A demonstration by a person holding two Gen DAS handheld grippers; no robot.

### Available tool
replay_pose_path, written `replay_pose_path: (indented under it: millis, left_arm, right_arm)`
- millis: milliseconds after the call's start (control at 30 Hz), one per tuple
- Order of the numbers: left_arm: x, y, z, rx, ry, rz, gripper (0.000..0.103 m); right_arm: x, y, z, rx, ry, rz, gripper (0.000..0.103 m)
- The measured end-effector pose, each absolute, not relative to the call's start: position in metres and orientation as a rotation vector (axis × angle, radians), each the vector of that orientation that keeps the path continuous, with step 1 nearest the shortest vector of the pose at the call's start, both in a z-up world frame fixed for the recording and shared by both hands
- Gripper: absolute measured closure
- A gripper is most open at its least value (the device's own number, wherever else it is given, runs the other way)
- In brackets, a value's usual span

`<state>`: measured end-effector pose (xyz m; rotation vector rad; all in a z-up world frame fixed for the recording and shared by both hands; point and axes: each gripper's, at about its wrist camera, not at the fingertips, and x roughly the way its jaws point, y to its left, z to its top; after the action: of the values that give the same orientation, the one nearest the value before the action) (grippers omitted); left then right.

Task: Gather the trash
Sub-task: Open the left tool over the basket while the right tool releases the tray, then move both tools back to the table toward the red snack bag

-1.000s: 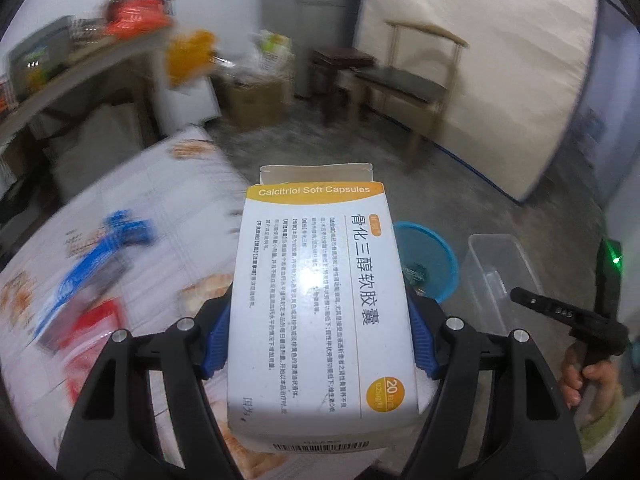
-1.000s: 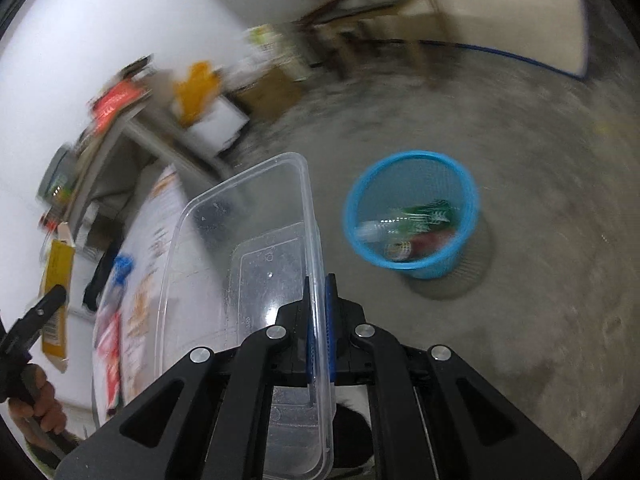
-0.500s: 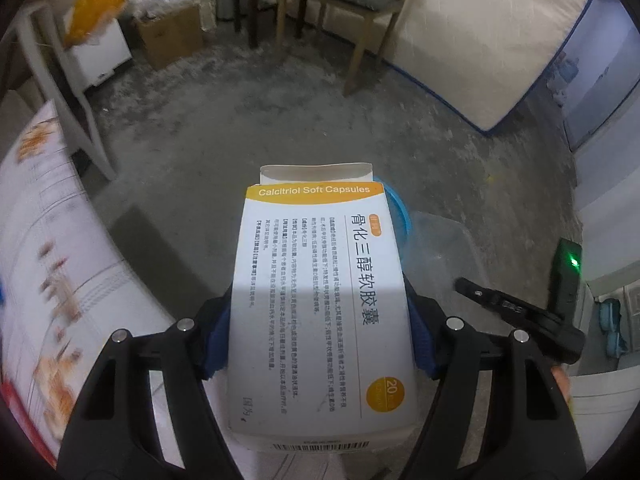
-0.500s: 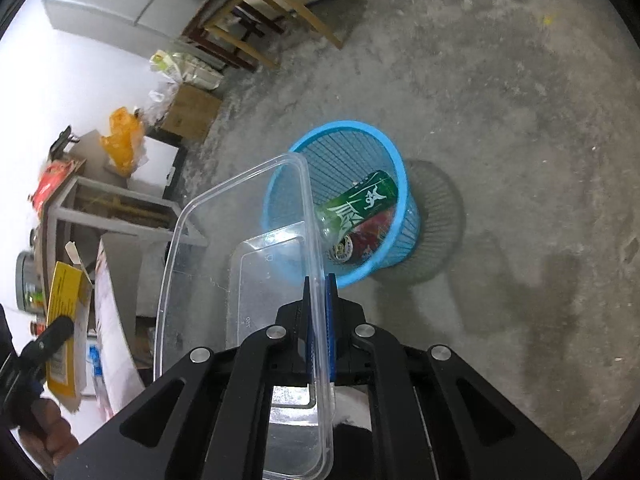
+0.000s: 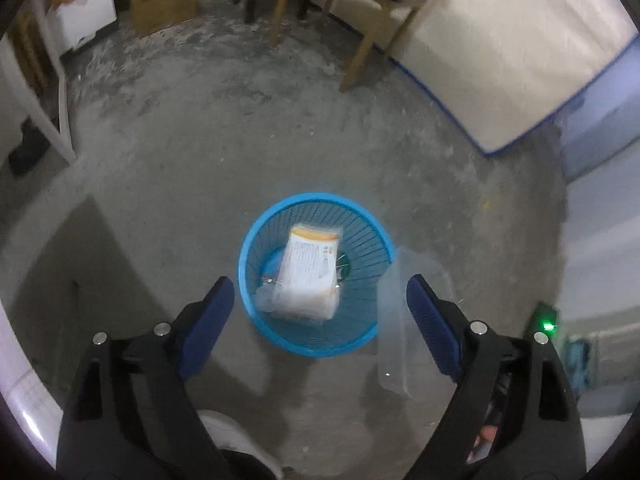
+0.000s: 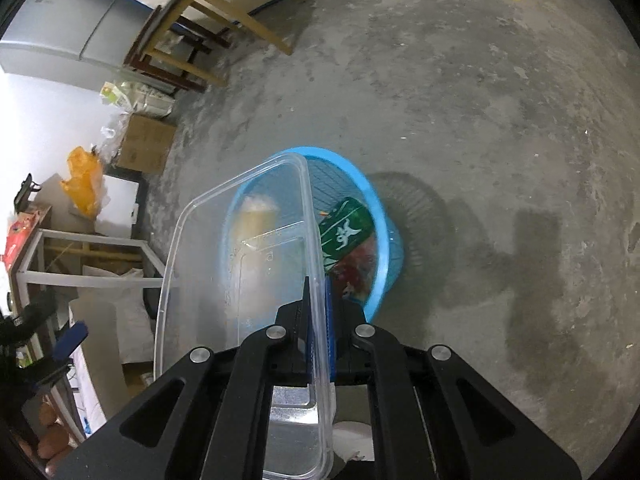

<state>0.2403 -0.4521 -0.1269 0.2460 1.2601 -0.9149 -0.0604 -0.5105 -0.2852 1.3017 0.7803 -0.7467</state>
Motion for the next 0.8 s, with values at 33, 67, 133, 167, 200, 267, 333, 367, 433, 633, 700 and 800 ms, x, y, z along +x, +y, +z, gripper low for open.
replay_pose_path:
  millis: [33,67,133,167,200,267,333,367,433,633,700,800]
  left_arm:
    - [0.242,-0.445,-0.123,0.241,1.25,-0.913,0.019]
    - [0.244,-0.439,-0.118,0.24,1.242,-0.912,0.019]
    - [0.245,-0.423,-0.105,0.227,1.231,-0.915,0.019]
    - [0.244,-0.414,-0.097,0.222,1.219,-0.918,0.019]
    - [0.242,-0.403,-0.087,0.224,1.199,-0.923,0.019]
    - [0.234,-0.386,-0.07,0.232,1.164,-0.933,0.019]
    - [0.225,-0.369,-0.054,0.25,1.133,-0.944,0.019]
    - [0.219,-0.359,-0.046,0.255,1.117,-0.95,0.019]
    - [0.209,-0.34,-0.029,0.257,1.087,-0.969,0.019]
    - [0.174,-0.263,0.001,0.196,1.054,-1.012,0.019]
    - [0.168,-0.236,0.0,0.131,1.088,-1.006,0.019]
    - [0.161,-0.189,-0.005,0.053,1.103,-0.964,0.019]
  right_arm:
    - [-0.06,-0.511,-0.288,1.297,0.789,-0.749,0.098]
    - [-0.06,-0.51,-0.289,1.293,0.794,-0.751,0.098]
    - [-0.057,-0.509,-0.294,1.289,0.811,-0.752,0.098]
    - [-0.055,-0.509,-0.295,1.287,0.816,-0.753,0.098]
    - [-0.053,-0.508,-0.296,1.284,0.821,-0.752,0.097]
    - [-0.048,-0.507,-0.297,1.281,0.826,-0.75,0.097]
    - [-0.04,-0.508,-0.297,1.274,0.828,-0.748,0.097]
    - [-0.036,-0.508,-0.296,1.27,0.828,-0.746,0.097]
    - [-0.025,-0.51,-0.292,1.244,0.82,-0.741,0.094]
    - [-0.016,-0.514,-0.28,1.087,0.823,-0.846,0.05]
    - [-0.03,-0.507,-0.277,1.089,0.809,-0.842,0.05]
    - [-0.053,-0.49,-0.271,1.052,0.815,-0.844,0.05]
